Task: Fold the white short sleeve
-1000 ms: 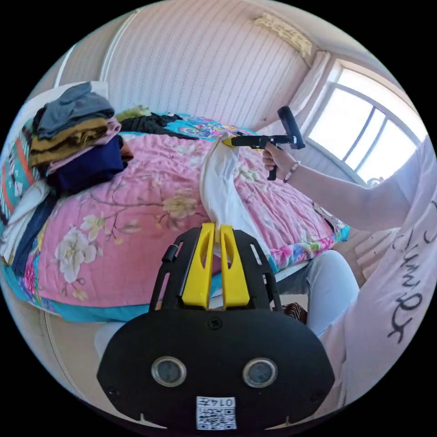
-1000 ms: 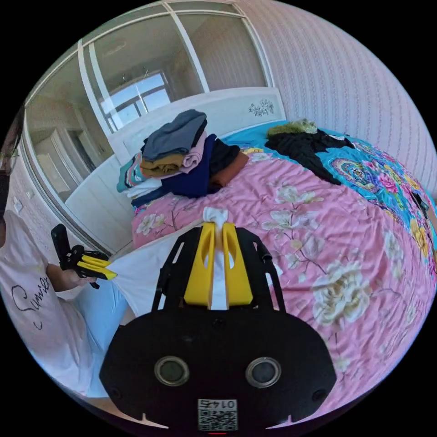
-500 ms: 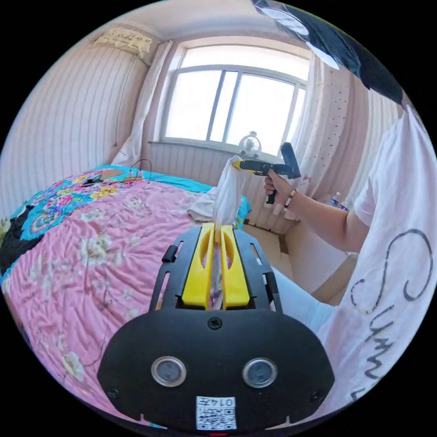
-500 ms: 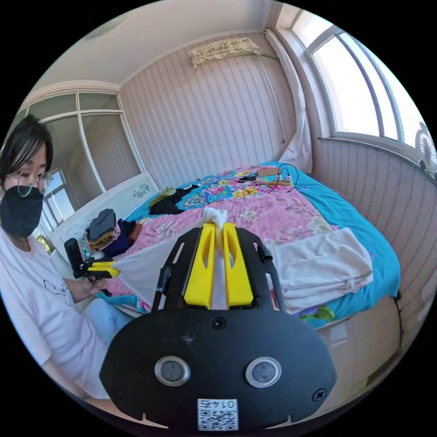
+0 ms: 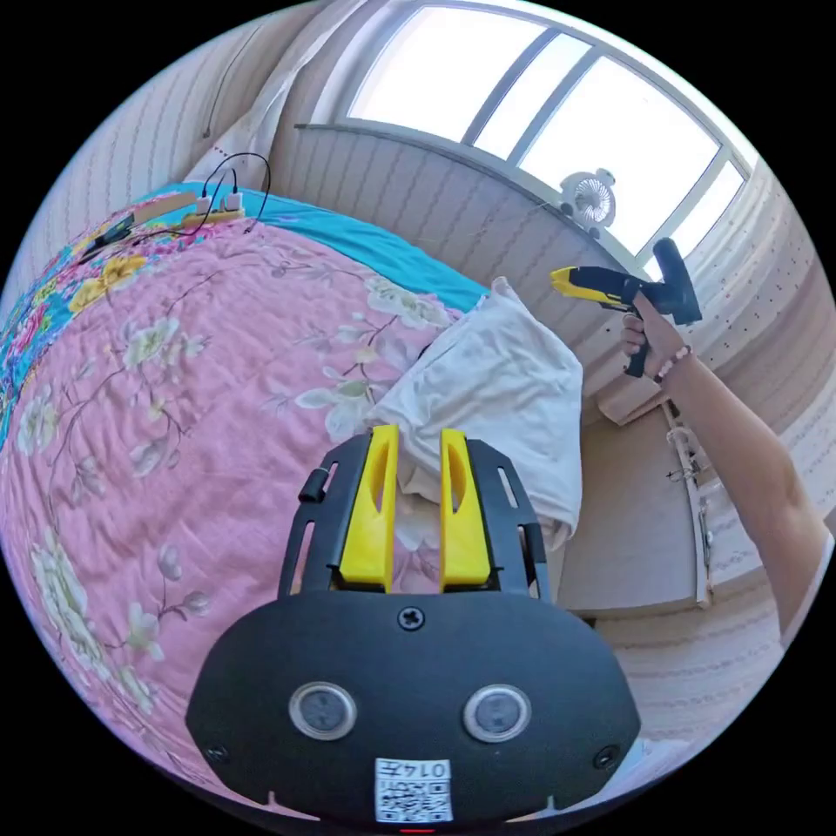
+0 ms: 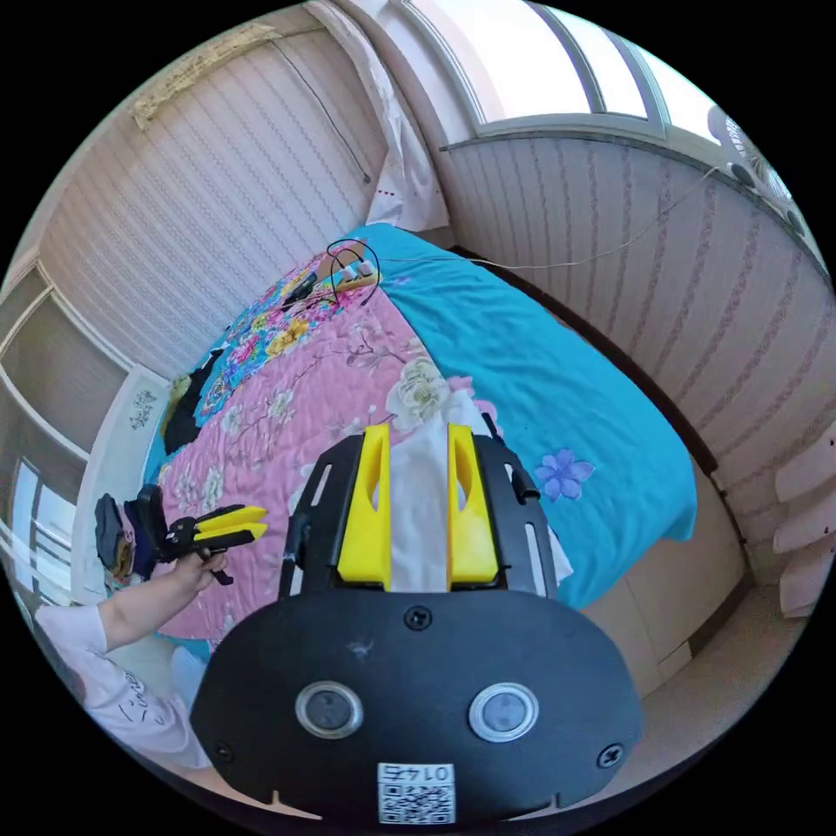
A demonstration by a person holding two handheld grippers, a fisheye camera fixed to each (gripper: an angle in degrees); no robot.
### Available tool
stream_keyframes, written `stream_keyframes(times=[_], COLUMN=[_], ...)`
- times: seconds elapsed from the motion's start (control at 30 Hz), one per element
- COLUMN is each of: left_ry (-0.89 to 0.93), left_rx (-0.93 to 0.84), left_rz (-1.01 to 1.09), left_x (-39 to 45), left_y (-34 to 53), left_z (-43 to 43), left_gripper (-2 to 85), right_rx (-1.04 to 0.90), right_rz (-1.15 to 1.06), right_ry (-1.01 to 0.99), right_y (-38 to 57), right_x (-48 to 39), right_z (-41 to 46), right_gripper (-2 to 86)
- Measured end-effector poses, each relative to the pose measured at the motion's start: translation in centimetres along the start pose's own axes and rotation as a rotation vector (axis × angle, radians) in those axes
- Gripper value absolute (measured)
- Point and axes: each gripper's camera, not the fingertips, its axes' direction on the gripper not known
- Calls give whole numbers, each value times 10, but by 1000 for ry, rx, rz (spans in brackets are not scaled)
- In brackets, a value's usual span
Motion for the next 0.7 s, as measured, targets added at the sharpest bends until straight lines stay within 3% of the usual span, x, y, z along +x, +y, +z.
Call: stream_keyframes(times=[0.2,0.3,0.37,0.53,0.7], left_ry=[-170,-355,-498,-501,-747], left_rx=[38,163,245,243,331], left_rz=[245,365,319,37,147], left_x=[34,70,95,126,179], left_y=[110,197,260,348,412], left_z=[-78,-143,-194,-277,-357], left_gripper=[71,52,42,51,45], right_rx=[210,244,212,182,241], right_rz=[-203,-278,-331,-460,-553], right_ry=[-3,-2,-16,110,-237], right_y=[149,256,333,426,429], right_x=[-40,-92,-140,-233,-324], right_z=[-29,-44,-45,-18,-8], right_gripper=[84,51,22,-6,-1])
